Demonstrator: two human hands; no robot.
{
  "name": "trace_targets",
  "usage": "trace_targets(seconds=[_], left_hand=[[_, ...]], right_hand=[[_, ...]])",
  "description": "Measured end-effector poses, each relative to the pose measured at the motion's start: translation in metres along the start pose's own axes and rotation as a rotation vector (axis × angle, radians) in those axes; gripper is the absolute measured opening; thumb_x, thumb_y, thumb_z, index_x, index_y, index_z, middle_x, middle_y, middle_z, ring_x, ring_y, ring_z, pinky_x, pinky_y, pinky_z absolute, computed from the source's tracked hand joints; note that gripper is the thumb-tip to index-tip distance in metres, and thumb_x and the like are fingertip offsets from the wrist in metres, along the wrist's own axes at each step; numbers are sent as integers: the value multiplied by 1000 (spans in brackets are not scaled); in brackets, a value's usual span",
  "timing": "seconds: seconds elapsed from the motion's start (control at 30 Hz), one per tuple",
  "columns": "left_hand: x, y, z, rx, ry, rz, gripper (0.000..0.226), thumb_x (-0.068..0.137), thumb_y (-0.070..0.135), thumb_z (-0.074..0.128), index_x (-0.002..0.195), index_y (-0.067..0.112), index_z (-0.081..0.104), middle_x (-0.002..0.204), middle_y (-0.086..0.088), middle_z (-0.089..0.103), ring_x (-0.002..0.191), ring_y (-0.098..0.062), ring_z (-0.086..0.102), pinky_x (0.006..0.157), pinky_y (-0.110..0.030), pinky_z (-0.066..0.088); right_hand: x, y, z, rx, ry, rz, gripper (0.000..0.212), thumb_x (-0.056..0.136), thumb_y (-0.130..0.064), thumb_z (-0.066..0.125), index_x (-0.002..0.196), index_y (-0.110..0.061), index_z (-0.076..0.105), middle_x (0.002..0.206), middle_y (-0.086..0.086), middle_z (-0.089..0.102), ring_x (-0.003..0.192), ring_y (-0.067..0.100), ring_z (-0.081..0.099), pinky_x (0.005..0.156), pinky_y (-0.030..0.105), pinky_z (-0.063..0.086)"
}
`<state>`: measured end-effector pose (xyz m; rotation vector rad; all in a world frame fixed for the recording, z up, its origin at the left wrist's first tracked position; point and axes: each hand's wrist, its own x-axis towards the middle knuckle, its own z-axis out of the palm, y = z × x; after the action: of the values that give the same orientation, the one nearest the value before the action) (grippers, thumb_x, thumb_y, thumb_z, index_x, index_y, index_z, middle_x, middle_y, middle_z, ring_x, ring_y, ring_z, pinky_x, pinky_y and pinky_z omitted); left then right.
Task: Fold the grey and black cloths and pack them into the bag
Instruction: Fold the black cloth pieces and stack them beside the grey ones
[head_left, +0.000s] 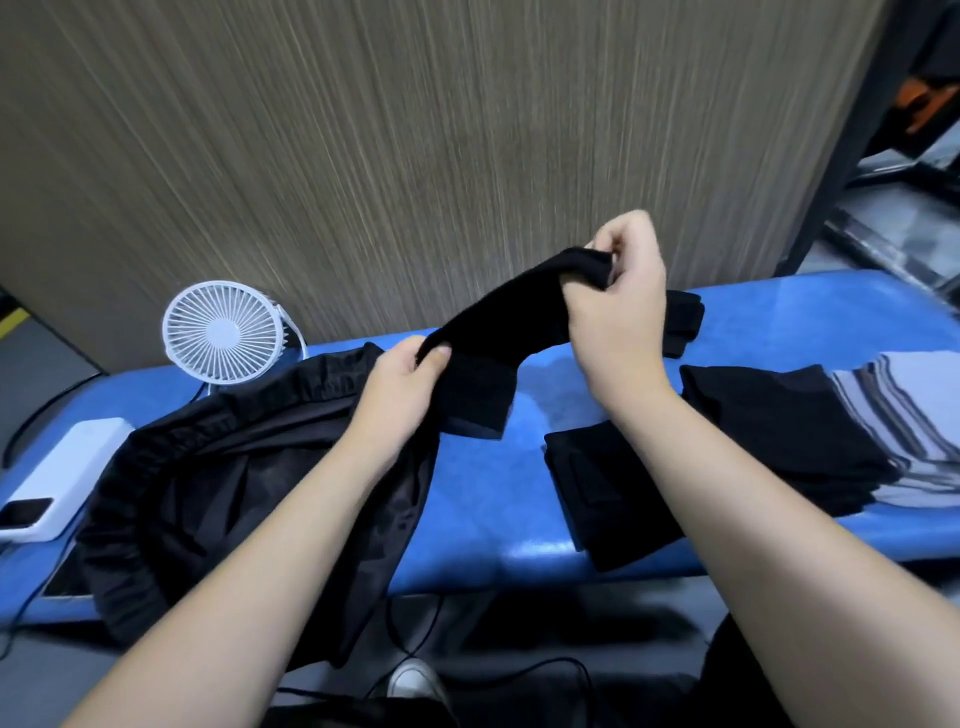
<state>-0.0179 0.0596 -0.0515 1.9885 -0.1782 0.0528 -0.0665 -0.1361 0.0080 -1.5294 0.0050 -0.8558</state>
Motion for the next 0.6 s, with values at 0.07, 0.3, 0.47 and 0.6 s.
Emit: trace_targets(seconds=[0.07, 0.3, 0.47, 0.6], left_hand=[[1, 8, -11, -88, -3, 56, 38, 90, 46, 62, 79, 10, 59, 74, -4, 54, 72, -15, 49, 67, -36, 37], [-14, 30, -55, -361, -259, -116, 26, 80, 30, 76, 91, 14, 58, 81, -2, 66, 70, -12, 63, 67, -27, 52], [-38, 22, -69, -396, -364, -252, 50, 76, -2, 72, 122, 9, 59, 109, -5, 71, 97, -15, 70, 82, -26, 59], [-54, 15, -72, -345, -357, -326, 42, 80, -11, 68, 117, 6, 61, 105, -7, 72, 93, -17, 71, 79, -26, 60]], right_hand=[[4, -4, -7, 31, 67, 51, 23, 73, 5, 47, 83, -14, 39, 69, -5, 36, 61, 7, 32, 56, 22, 32], [17, -5, -22, 200, -174, 635, 19, 86, 0, 50, 76, -17, 51, 54, -2, 46, 43, 12, 38, 42, 19, 22], [12, -2, -33, 84, -410, 660, 11, 90, -1, 55, 85, -11, 56, 59, 1, 48, 40, 11, 36, 38, 19, 23], [1, -3, -42, -9, -609, 619, 4, 93, -4, 62, 93, -1, 64, 60, 4, 61, 39, 18, 46, 33, 21, 30]])
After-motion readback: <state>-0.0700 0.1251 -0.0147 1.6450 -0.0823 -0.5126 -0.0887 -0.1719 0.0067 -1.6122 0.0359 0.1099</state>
